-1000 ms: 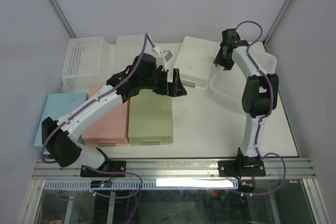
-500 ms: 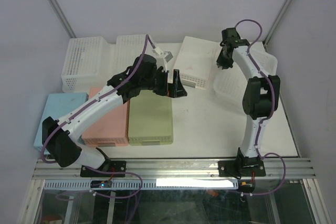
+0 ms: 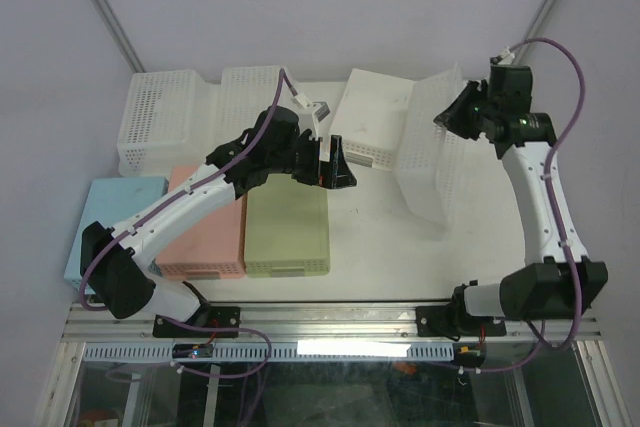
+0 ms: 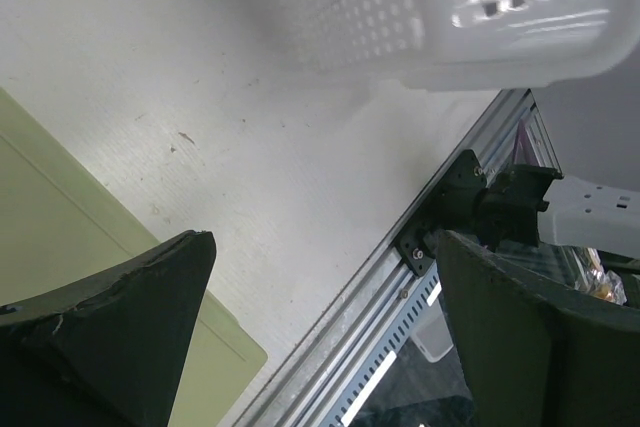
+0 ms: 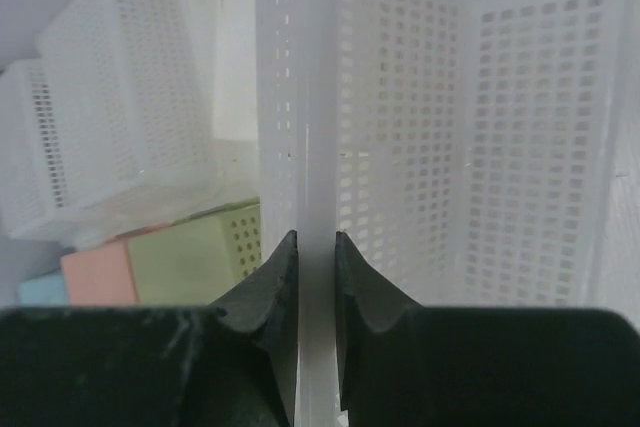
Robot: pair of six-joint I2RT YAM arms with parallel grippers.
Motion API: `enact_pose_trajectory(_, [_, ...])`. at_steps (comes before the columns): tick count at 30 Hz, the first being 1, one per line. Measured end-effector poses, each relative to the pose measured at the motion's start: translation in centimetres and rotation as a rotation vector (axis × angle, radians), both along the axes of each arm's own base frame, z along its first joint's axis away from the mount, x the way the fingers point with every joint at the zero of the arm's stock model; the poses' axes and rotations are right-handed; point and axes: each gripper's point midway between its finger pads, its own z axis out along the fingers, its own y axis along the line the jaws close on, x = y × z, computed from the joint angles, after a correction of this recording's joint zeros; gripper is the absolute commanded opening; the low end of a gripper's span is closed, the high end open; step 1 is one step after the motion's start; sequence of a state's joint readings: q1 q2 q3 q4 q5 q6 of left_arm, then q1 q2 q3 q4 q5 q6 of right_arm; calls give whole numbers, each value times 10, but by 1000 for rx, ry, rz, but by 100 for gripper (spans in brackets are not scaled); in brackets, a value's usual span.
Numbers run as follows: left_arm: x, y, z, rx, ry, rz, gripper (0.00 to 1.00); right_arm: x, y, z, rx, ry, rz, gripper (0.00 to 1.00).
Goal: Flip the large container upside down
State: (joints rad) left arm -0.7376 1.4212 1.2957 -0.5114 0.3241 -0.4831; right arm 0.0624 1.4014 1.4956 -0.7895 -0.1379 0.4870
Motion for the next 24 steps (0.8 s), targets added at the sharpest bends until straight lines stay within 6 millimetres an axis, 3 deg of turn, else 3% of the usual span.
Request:
enact_pose_trajectory(4, [0, 0, 1, -3, -4, -1, 99, -36, -1, 27, 124, -77, 20, 0])
enact_pose_trajectory(7, [0, 0, 1, -3, -4, -1, 99, -61, 12, 34, 201, -115, 79, 0])
enact_pose_trajectory(11, [1, -1, 2, -8, -9, -1, 99, -86, 34, 16, 361, -129, 128, 0])
enact_pose_trajectory(15, [3, -4, 4, -18, -18, -3, 99, -104, 60, -16, 627, -103, 150, 0])
enact_pose_trajectory(18, [7, -8, 0, -17, -13, -8, 99, -110, 68, -10, 705, -130, 187, 0])
enact_pose_trajectory(24, [8, -11, -11, -3, 12, -17, 99, -120, 67, -8, 746, -142, 183, 0])
